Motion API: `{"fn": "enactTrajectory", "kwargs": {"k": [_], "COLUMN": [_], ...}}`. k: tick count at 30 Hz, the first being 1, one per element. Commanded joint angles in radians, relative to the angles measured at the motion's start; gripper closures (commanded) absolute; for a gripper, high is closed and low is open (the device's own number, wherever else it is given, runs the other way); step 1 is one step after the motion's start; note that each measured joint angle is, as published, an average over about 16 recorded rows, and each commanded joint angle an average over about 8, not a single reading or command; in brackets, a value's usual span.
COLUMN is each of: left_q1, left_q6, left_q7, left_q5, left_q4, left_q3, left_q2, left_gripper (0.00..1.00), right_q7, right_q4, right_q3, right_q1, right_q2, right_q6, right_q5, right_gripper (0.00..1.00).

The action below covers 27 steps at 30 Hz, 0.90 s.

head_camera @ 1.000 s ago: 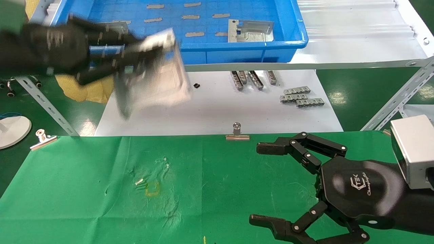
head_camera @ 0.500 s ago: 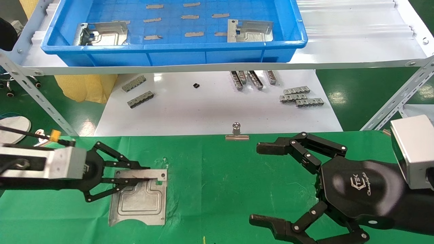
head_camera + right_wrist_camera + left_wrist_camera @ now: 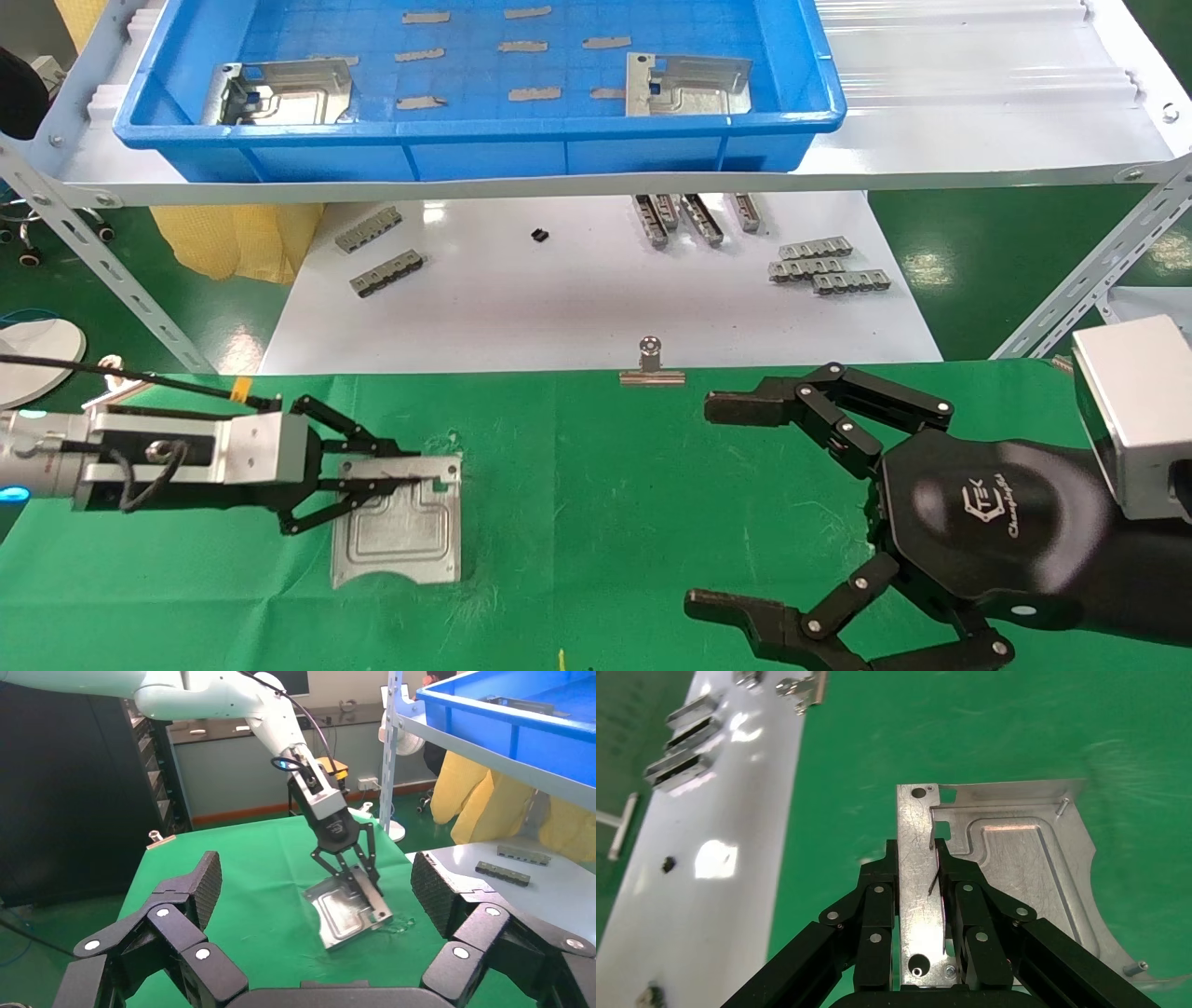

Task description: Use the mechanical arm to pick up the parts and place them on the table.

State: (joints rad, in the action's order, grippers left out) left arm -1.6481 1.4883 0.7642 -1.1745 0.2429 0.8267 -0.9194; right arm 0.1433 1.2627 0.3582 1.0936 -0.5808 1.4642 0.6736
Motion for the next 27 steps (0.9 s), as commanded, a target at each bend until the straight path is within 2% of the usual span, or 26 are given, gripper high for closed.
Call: {"fn": "enactTrajectory", "kwargs": {"k": [1, 11, 20, 27], "left_q1": [-0.005, -0.025, -0.043, -0.042], "left_q6": [-0.014, 0.036, 0.100, 0.101], "left_q7": [0.022, 0.068, -0.069, -0.084], "left_q5": [0.000, 0.013, 0.048, 0.063], "left_q4": [-0.031, -0.115, -0.189, -0.201], "left_q3": [-0.001, -0.009, -0.024, -0.032], "left_q2": [-0.017, -0.034, -0.007, -0.003], "left_gripper": [0.00, 0.00, 0.00, 0.00], "right_q7": [0.000, 0.000, 0.000, 0.000], "right_q4": [0.000, 0.000, 0.000, 0.000], "right_q3": [0.000, 0.000, 0.000, 0.000], "right_q1": [0.000, 0.000, 0.000, 0.000], "right_q2": [0.000, 0.000, 0.000, 0.000], "right_q6": [0.000, 0.000, 0.000, 0.000], "right_q5": [0.000, 0.000, 0.000, 0.000], "right_gripper": [0.00, 0.00, 0.00, 0.00]}}
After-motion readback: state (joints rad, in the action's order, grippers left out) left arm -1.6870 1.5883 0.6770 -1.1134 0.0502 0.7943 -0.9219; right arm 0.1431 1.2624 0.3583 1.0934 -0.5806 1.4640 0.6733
